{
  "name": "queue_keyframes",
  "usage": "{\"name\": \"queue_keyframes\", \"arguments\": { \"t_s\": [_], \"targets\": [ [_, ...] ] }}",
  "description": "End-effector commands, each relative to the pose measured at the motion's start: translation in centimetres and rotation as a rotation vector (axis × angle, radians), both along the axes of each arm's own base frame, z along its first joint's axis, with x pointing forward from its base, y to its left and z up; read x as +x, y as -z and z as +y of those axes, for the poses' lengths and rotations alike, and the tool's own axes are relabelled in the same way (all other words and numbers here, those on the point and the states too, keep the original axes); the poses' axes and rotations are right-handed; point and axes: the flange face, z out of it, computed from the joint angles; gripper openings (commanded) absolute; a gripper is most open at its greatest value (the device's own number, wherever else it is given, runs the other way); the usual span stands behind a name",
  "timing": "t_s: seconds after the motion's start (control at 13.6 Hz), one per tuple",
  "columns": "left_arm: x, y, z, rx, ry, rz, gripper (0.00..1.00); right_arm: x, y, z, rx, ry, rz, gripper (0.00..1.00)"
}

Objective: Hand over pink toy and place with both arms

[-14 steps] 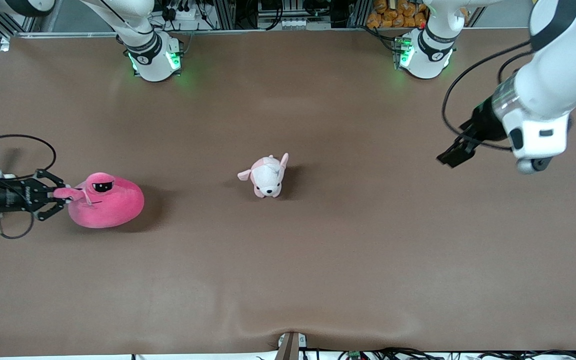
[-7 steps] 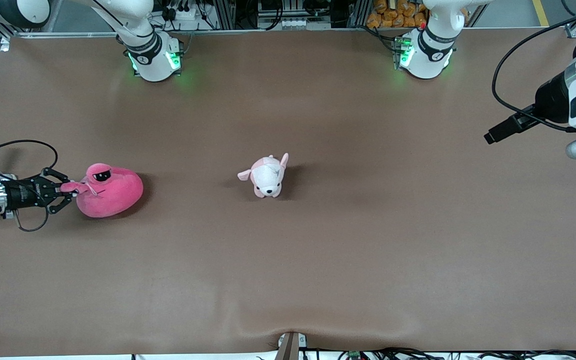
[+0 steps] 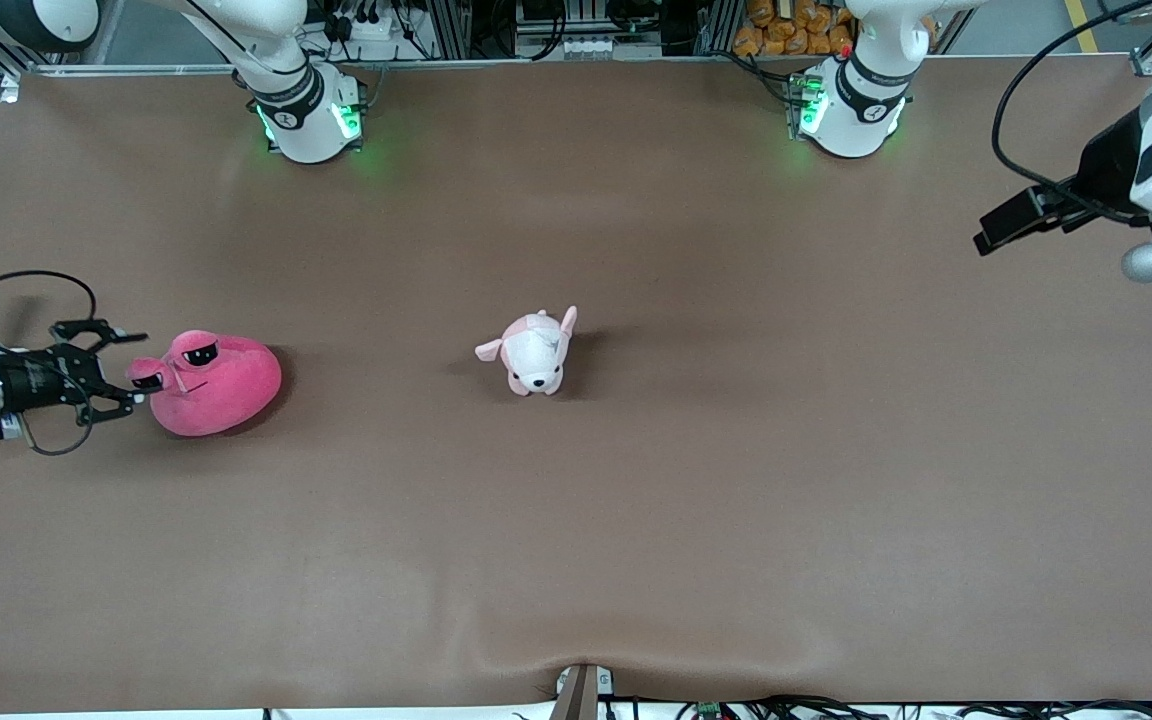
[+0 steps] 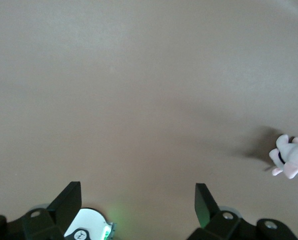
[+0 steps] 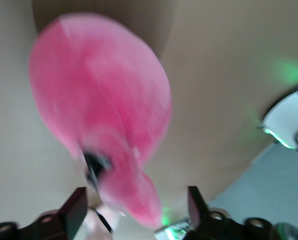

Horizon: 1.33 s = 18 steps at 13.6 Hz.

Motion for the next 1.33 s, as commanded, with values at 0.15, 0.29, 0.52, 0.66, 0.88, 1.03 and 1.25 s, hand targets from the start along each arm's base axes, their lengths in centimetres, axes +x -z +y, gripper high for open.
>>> {"name": "queue_keyframes", "arguments": {
  "t_s": [0.15, 0.29, 0.52, 0.66, 0.88, 1.03, 1.25],
  "targets": [
    [-3.2, -1.2, 1.2, 0.035, 0.034, -0.013, 1.00, 1.7, -13.1, 4.4, -0.009, -0.137, -0.173, 1.00],
    [-4.5, -0.7, 1.4, 0.033, 0.048, 0.002, 1.00, 0.0, -19.4, 8.3, 0.063, -0.266, -0.266, 1.00],
    [-5.6, -0.9, 1.3, 0.033, 0.053, 0.002, 1.00, -3.2, -26.7, 11.1, 0.051, -0.414, -0.380, 1.00],
    [-6.3, -0.8, 0.7, 0.046, 0.068, -0.011, 1.00, -5.2, -30.7, 12.7, 0.006, -0.583, -0.489, 1.00],
    [-7.8, -1.0, 0.1, 0.056, 0.088, -0.020, 1.00, -9.5, -36.1, 18.2, -0.109, -0.949, -0.583, 1.00],
    [-8.5, -0.8, -0.2, 0.104, 0.107, -0.045, 1.00, -11.8, -36.1, 22.6, -0.148, -1.076, -0.568, 1.00],
    [-8.5, -0.9, 0.2, 0.101, 0.132, -0.057, 1.00, -12.2, -34.2, 23.8, -0.107, -1.253, -0.639, 1.00]
  ]
}}
